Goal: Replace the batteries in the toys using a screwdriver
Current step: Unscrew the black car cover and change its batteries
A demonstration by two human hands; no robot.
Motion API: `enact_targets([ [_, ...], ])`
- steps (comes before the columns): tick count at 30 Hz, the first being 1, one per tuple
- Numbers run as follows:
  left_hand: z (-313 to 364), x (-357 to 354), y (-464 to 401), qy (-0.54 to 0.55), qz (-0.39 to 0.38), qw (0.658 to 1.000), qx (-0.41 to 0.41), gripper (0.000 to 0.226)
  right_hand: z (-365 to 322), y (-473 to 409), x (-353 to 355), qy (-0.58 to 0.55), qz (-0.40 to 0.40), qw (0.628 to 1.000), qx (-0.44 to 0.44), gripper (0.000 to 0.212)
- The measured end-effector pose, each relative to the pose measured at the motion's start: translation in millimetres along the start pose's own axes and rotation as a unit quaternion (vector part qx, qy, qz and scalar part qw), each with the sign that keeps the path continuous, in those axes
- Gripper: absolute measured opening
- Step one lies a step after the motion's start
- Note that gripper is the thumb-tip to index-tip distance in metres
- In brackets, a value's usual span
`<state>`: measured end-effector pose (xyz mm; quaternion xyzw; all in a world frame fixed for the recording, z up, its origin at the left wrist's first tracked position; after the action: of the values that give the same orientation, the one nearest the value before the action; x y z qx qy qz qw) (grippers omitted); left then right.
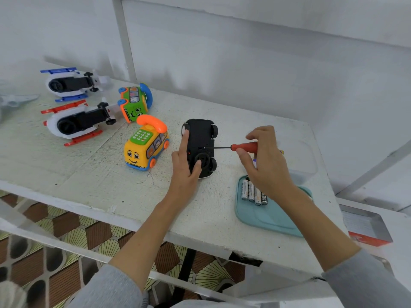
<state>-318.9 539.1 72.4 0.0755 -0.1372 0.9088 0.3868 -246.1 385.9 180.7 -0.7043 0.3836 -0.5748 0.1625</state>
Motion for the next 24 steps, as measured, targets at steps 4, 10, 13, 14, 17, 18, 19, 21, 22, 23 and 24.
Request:
enact_targets([
  [4, -3.2, 0.4, -1.2, -0.002, 0.004, 1.0, 0.006, 0.071, -1.8, -1.6, -3.1, -0.015, -0.006, 1.0, 0.027, 0.013],
  [10, -3.5, 0.2, -1.6, -0.001, 0.003, 1.0, 0.006, 0.071, 8.3, 0.3, -2.5, -0.029, 0.007, 0.999, -0.02, 0.025],
  [13, -3.2, 0.1, -1.9, -0.006, 0.006, 1.0, 0.004, 0.071, 0.9, 0.2, -4.1, -0.034, 0.009, 0.999, 0.037, 0.016],
  [14, -2.8, 0.2, -1.9, -0.007, 0.006, 1.0, 0.004, 0.071, 2.6, 0.9, -4.8, -0.015, 0.004, 0.999, 0.035, 0.015],
  [17, -2.7, 0.6, -2.0, -0.008, 0.009, 1.0, 0.002, 0.071, 11.0, 2.4, -5.3, 0.04, -0.007, 0.999, -0.009, 0.024],
  [18, -2.7, 0.3, -1.7, -0.008, 0.007, 1.0, 0.001, 0.071, 13.8, 3.3, -5.9, 0.039, -0.007, 0.999, -0.021, 0.027],
  [19, -2.4, 0.0, -1.4, -0.009, 0.007, 1.0, 0.0, 0.071, 14.6, 3.8, -6.6, 0.022, -0.003, 0.999, -0.026, 0.028],
  [21, -1.6, 0.1, -0.8, -0.009, 0.008, 1.0, -0.002, 0.071, 8.8, 2.3, -5.6, -0.027, 0.023, 0.999, -0.003, 0.026],
  [22, -1.2, 0.1, -0.5, -0.009, 0.007, 1.0, -0.002, 0.07, 5.2, 1.5, -4.6, -0.04, 0.036, 0.998, 0.013, 0.025],
  [23, -0.9, 0.0, -0.4, -0.009, 0.007, 1.0, -0.003, 0.07, 2.9, 0.9, -3.8, -0.042, 0.042, 0.998, 0.021, 0.023],
  [24, -0.6, 0.0, 0.1, -0.009, 0.006, 1.0, -0.004, 0.069, 2.0, 0.4, -3.3, -0.032, 0.045, 0.998, 0.023, 0.019],
])
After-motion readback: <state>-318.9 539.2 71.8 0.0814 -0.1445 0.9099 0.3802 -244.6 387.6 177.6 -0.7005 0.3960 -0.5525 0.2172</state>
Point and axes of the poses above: each hand's wrist, its own y-axis away from the middle knuckle, its own x-axis out of the back of the hand, z = x × y, the point moved 9 cm from there along -y, towards the middle knuckle, and after that the axes turned 12 degrees about x, right-handed, at the moved point
